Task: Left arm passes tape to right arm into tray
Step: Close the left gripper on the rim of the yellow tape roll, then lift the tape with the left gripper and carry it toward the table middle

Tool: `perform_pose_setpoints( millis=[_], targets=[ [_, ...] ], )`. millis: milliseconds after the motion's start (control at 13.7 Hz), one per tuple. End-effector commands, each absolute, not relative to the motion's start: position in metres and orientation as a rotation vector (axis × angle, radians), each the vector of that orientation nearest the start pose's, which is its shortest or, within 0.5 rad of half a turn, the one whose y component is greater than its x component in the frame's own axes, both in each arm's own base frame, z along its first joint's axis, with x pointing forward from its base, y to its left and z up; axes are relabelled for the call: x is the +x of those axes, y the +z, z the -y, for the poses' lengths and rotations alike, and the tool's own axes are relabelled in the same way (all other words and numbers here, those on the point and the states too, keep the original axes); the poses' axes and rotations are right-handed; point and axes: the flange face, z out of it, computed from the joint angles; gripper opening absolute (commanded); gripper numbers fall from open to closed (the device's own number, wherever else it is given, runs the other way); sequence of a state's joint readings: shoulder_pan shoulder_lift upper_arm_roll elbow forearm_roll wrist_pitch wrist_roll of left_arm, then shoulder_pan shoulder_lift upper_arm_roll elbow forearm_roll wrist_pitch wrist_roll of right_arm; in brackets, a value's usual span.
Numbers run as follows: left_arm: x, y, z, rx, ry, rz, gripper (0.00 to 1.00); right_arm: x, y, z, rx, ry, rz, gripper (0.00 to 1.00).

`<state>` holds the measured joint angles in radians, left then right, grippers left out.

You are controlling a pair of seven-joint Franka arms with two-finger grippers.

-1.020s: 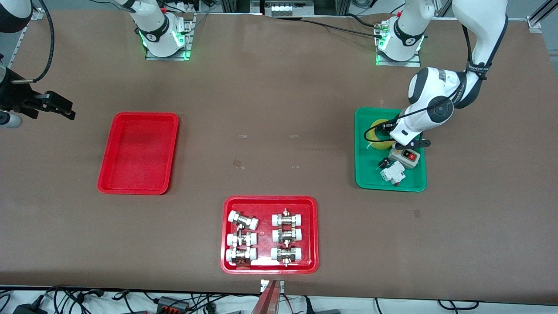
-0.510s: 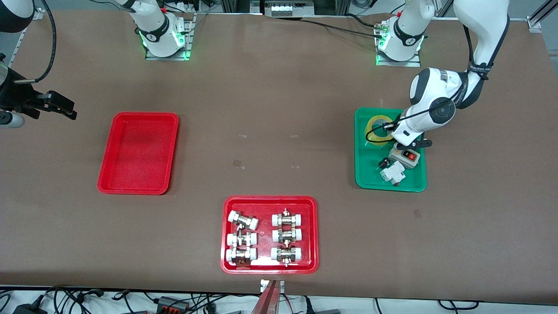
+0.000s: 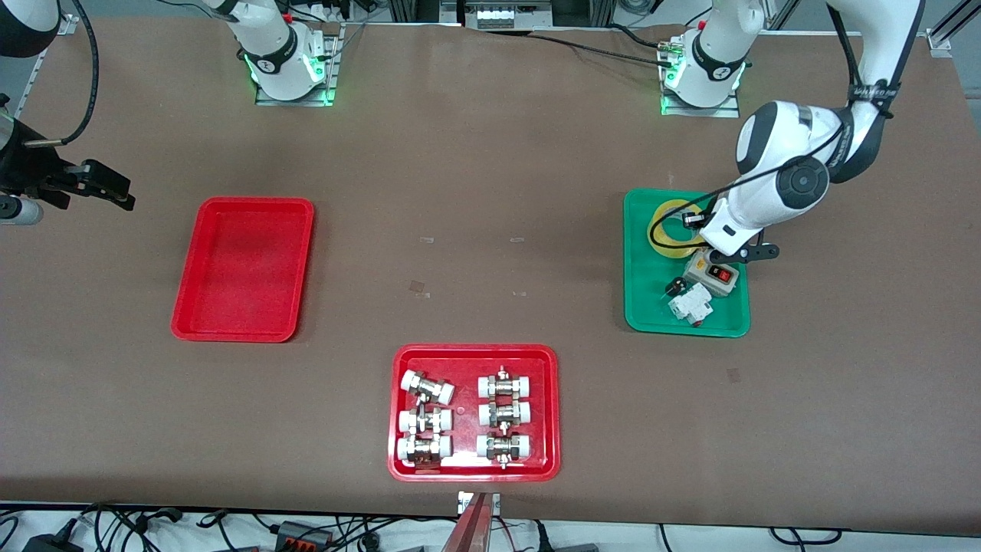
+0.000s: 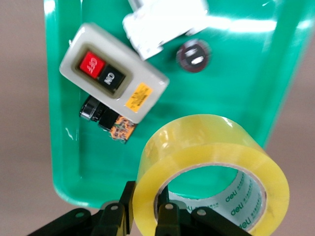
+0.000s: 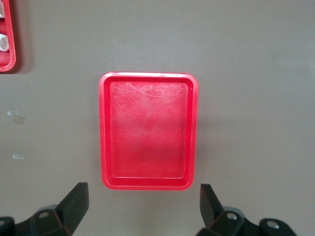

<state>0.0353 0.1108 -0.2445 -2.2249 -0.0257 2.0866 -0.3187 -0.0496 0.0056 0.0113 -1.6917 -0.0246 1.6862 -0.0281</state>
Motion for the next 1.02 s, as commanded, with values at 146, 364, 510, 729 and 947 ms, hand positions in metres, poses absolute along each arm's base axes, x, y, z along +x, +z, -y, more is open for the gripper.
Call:
perform_pose_setpoints(
  millis=[146, 364, 510, 729, 947],
  targets=[
    [0.516, 0.39, 0.186, -3.217, 0.438, 0.233, 0.03, 0.559, 0.576, 0.025, -3.165, 0.023, 0.012, 1.0],
    [0.519, 0.424, 0.239, -3.371, 0.482, 0.336, 0.03, 0.56, 0.573, 0.025, -3.163, 0.033, 0.009, 1.0],
    [0.521, 0.445, 0.288, -3.434, 0.522, 0.427, 0.03, 0.56, 0.573, 0.025, -3.163, 0.033, 0.011, 1.0],
    [0.518, 0.48, 0.357, -3.508, 0.473, 0.562, 0.04, 0.566, 0.569, 0.007, -3.118, 0.023, 0.036, 1.0],
    [0.504, 0.503, 0.416, -3.641, 0.412, 0.727, 0.04, 0.573, 0.555, 0.001, -3.082, 0.097, 0.04, 1.0]
  ],
)
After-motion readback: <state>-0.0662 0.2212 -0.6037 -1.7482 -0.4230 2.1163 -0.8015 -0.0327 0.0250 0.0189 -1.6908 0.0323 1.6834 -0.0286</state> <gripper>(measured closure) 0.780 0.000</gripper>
